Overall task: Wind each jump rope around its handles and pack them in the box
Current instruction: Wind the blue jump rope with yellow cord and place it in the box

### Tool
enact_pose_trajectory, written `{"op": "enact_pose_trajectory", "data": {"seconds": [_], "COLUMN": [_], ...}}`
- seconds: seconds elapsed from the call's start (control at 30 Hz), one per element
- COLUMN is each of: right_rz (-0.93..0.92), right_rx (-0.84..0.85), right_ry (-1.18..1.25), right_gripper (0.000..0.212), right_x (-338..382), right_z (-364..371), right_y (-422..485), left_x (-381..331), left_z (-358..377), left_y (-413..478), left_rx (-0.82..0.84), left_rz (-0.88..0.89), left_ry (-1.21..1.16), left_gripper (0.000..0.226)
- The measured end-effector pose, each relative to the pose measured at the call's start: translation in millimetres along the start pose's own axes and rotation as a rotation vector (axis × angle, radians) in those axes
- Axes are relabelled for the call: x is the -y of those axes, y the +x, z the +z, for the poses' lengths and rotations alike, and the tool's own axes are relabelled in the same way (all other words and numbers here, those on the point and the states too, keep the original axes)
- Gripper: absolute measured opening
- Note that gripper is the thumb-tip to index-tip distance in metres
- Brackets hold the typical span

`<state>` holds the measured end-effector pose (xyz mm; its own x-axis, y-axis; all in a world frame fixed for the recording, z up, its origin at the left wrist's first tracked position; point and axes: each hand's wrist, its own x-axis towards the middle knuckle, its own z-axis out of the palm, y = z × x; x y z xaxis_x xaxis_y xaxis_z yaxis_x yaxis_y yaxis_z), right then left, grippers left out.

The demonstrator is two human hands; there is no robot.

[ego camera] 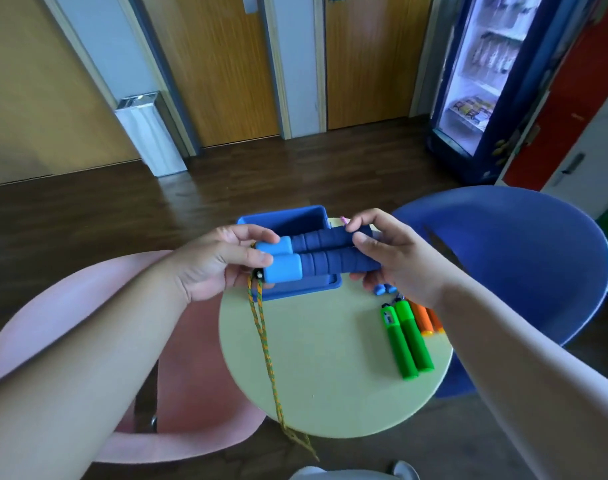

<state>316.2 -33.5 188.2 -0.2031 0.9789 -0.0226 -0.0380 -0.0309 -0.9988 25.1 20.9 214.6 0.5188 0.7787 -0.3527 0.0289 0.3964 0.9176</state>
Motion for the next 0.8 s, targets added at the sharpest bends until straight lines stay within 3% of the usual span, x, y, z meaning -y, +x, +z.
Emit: {"op": "enact_pose_trajectory", "data": {"seconds": [0.2,0.43,0.63,0.8], "right_rz": [-0.060,0.058,0.071,0.023], "right_rx": [-0.080,0.049,0.097,0.006], "right_ry": [-0.022,0.074,0.048,0.065], "right_gripper": [0.005,0.005,0.008,0.006], "right_x": [-6.1,4.3,3.7,4.4], "right_z": [16.7,7.3,6.1,11.1], "right_y": [-7.6,-13.4,-9.7,-3.0], "left_x": [-11.3,-13.0,-14.9,-8.1], "left_z": [-2.6,-0.6,1.2,0.2], "left_y": [6.6,5.5,4.8,4.4], "left_rx": [0.078,0.093,0.057,-0.029], "left_rz": [0.032,0.071,0.089,0.146], "left_ry": [0.095,0.131,0.155,0.124], "left_gripper": [0.066,0.068,0.069,0.057]}}
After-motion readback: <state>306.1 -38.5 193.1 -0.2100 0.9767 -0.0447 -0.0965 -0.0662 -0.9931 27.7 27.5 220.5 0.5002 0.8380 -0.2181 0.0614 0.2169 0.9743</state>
